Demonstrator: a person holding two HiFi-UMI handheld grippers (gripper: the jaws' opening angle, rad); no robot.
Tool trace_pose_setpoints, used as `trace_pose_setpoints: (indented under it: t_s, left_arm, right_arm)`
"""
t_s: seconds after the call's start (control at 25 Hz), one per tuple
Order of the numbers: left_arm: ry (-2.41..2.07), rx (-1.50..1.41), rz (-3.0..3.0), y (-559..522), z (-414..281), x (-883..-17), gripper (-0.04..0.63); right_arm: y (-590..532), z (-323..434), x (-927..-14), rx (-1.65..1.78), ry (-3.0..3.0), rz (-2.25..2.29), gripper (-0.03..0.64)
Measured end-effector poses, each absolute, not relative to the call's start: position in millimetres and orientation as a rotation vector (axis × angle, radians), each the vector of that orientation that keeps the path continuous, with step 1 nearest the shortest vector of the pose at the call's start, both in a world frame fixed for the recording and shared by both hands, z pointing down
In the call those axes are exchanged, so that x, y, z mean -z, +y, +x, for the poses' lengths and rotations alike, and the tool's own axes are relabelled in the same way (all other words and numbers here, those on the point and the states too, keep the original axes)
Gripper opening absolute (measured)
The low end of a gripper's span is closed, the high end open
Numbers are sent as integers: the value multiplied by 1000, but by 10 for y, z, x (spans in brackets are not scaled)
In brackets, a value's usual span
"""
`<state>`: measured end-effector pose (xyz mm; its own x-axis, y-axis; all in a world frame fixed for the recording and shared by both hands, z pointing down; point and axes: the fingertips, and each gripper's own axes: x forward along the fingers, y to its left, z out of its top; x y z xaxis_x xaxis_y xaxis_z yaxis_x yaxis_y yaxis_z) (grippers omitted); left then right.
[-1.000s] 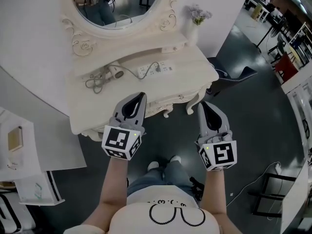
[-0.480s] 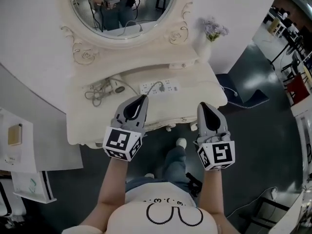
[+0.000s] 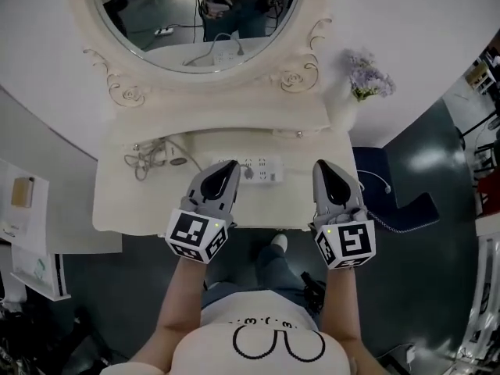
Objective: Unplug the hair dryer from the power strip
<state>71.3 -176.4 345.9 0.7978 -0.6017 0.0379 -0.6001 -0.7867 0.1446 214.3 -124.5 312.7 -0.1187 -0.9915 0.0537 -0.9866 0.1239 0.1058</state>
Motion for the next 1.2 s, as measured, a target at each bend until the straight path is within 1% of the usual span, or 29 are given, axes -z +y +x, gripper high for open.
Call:
trace_pose_setpoints:
  t_s: [0.12, 0.16, 0.2, 0.28, 0.32, 0.56, 0.8, 1.2]
  left_arm:
    - [-1028, -42, 2791, -1901, 894, -3571, 2]
    - [-1047, -64, 2769, -1933, 943, -3612, 22]
    - [-1064, -78, 2746, -1962, 987, -3646, 61]
    - [-1103, -86, 2701, -2017, 1051, -3694, 159]
    - [-1128, -86, 2682, -2036, 1070, -3712, 189]
    - [-1164, -124, 2594, -1930, 1145, -3922, 196]
    - [-1213, -229, 2560, -1825, 1112, -4177, 196]
    - [-1235, -365, 2468, -1732, 1082, -4791, 196]
  right_arm:
    - [-1514, 2342, -3220, 40, -2328, 1924, 2]
    - [-1595, 2388, -3254, 30, -2349, 1892, 2]
    - [-1668, 2427, -3288, 20, -2367, 1860, 2]
    - [-1787, 2494, -3341, 7, -2399, 1802, 2]
    - [-1835, 2523, -3362, 2, -2413, 1776, 2]
    - [-2012, 2619, -3562, -58, -2483, 1652, 2]
    - [-2049, 2534, -3790, -107, -2517, 1553, 2]
    - [-1935, 2500, -4199, -207, -2475, 1513, 2]
